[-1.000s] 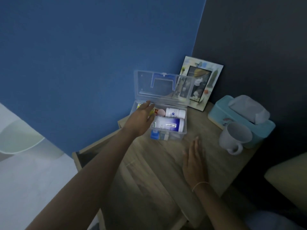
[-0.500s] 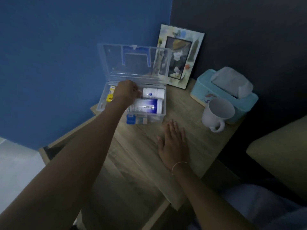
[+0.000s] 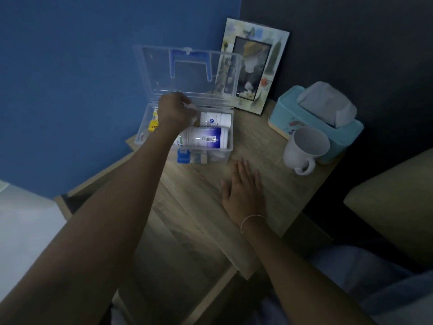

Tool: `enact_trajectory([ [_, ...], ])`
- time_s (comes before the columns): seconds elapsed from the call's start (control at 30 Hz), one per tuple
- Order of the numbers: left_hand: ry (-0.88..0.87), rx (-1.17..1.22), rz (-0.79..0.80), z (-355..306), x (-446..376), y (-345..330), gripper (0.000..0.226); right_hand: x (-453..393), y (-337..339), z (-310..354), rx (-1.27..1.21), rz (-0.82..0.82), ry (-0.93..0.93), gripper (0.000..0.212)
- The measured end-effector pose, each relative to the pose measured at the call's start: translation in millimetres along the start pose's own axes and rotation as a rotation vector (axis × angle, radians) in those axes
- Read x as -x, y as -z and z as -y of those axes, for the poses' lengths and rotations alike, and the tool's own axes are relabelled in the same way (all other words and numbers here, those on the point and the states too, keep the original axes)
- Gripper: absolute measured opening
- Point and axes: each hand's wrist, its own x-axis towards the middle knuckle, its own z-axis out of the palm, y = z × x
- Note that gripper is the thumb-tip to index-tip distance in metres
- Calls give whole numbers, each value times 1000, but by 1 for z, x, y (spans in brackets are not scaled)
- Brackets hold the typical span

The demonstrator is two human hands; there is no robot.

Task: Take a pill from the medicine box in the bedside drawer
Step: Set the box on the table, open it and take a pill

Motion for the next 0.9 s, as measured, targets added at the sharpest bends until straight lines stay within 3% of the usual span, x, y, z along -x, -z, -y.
enact_trajectory([
  [0.13,-116,148,-117,-2,43,28,28,1,5,0,-7,22,9,62],
  [0.3,-219,270,34,8,129,47,17,0,21,4,-131,130,-21,57],
  [0.43,-231,235,134,20,190,48,17,19,54,33,-970,75,-257,19],
  [0.5,-202,290,166,20,210,45,18,39,65,48,-1398,225,-426,13],
  [0.6,-210,314,190,17,230,46,18,67,74,53,-1810,509,-529,23],
  [0.7,-301,237,179,16,243,50,17,82,80,50,-2020,571,-594,25],
  [0.9,-495,-47,220,23,254,56,37,94,92,45,-2018,661,-579,25],
])
